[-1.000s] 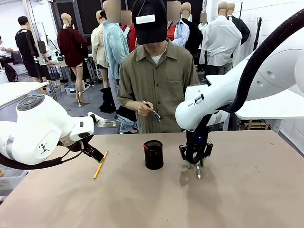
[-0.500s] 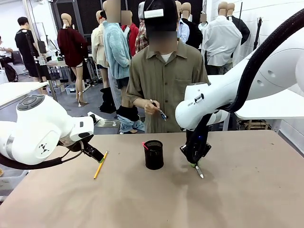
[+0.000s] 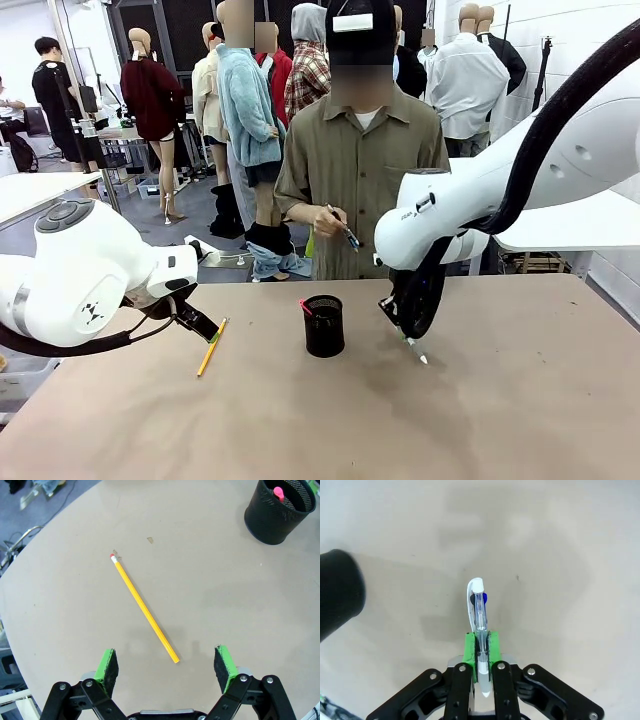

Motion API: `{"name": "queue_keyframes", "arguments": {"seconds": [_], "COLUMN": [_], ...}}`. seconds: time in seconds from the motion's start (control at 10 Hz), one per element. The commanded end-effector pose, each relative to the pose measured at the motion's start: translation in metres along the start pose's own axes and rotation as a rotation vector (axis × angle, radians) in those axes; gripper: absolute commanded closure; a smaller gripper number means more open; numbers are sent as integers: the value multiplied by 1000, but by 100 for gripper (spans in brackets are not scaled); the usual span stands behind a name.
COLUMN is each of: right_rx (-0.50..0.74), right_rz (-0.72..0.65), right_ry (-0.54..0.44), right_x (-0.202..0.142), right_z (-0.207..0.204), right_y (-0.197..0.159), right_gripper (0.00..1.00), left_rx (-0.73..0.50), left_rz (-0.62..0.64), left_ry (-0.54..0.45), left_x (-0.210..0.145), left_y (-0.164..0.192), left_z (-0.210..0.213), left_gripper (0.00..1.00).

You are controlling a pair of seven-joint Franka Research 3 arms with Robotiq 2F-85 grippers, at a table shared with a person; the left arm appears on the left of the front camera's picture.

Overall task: Place the pens into the pen holder.
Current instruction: Pick up a writing instrument from the table and place it into the Pen holder.

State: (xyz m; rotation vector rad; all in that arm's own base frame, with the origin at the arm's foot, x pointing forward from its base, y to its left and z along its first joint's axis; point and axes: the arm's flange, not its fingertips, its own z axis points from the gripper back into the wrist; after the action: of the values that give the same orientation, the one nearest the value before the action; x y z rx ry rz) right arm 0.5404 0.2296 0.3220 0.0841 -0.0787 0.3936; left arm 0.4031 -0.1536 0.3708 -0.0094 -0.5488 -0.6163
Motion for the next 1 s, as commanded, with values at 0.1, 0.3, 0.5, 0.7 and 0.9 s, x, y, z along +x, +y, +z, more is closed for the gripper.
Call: {"name": "queue_keyframes", "arguments": {"seconds": [0.1,0.3,0.5,0.7,0.9], "right_rx": [155,227,348,420,444], "right_rz": [270,507,661,743,884], "right_ry": [-141,-250,-374,-489,-628], "right_x": [-28,-31,-40,-69,-103], "right_z": [18,30,42,64,88], "right_y": [-13,-12,-21,-50,-75], "right_gripper": [100,100,100,100,100], "left_rx": [-2,-2,-2,-2,-2], "left_rz": [7,7,7,7,7], "left_ry": [-2,-2,-2,-2,-2], "left_x": [-1,-1,-1,-1,-1], "left_y": [2,2,2,2,2], "left_z": [1,1,1,1,1], "left_gripper": [0,0,0,0,0]}}
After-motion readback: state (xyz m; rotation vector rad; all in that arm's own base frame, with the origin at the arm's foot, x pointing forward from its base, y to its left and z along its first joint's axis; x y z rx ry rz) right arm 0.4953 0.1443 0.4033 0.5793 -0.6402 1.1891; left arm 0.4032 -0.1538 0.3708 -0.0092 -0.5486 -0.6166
